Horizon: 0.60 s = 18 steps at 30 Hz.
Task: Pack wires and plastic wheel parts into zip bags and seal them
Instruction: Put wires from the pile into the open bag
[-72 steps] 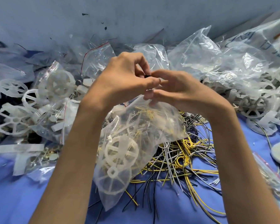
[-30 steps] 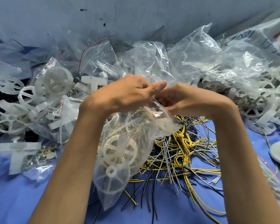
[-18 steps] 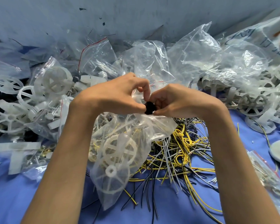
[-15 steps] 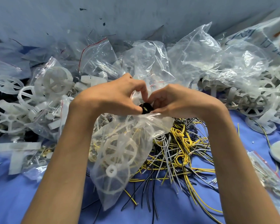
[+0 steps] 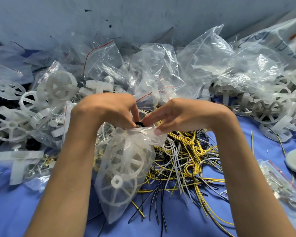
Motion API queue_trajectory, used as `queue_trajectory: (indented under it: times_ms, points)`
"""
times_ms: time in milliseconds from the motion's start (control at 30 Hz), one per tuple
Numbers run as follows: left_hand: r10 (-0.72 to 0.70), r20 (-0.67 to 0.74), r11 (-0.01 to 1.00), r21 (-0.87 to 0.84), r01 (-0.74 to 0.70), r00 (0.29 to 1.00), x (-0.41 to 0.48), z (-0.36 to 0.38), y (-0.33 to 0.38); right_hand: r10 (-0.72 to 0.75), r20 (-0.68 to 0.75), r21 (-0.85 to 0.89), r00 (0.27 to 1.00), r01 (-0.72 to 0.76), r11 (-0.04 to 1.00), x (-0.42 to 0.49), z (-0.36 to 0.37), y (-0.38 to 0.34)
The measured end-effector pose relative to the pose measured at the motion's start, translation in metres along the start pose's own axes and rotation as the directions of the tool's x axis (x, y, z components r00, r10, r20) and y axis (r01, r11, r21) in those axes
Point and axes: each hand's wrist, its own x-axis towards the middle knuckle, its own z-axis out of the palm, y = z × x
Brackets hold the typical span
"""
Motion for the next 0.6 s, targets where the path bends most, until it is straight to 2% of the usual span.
queue_trajectory:
  times_ms: [100,200,300,433,533,600]
  points:
    - [0.084,-0.013,0.996,-0.043,-0.084,0.996,-0.002,-0.002,0.001,-0.001,-0.015,0.02,1.0,0.001,1.0,0.001,0.001,0.001]
    - [0.187,-0.1,0.953,-0.224,-0.205,0.977,-0.006,-0.005,0.008,0.011,-0.036,0.048,0.999,-0.009,0.999,0.001,0.0,0.005]
    - [0.197,-0.222,0.927,-0.277,-0.255,0.955,-0.006,-0.006,0.014,-0.003,-0.096,0.091,0.995,0.011,0.996,0.003,0.001,0.006]
    - [0.199,-0.28,0.914,-0.294,-0.281,0.939,-0.005,-0.005,0.021,-0.078,-0.218,0.077,0.973,0.097,0.992,0.007,0.003,0.001]
    - [0.14,-0.336,0.903,-0.342,-0.259,0.932,-0.003,-0.007,0.019,-0.052,-0.12,0.068,0.991,0.061,0.996,0.004,0.004,-0.001]
    - [0.084,-0.36,0.911,-0.35,-0.218,0.929,-0.002,-0.009,0.015,-0.033,-0.051,-0.022,0.998,0.032,0.999,0.002,0.004,-0.001]
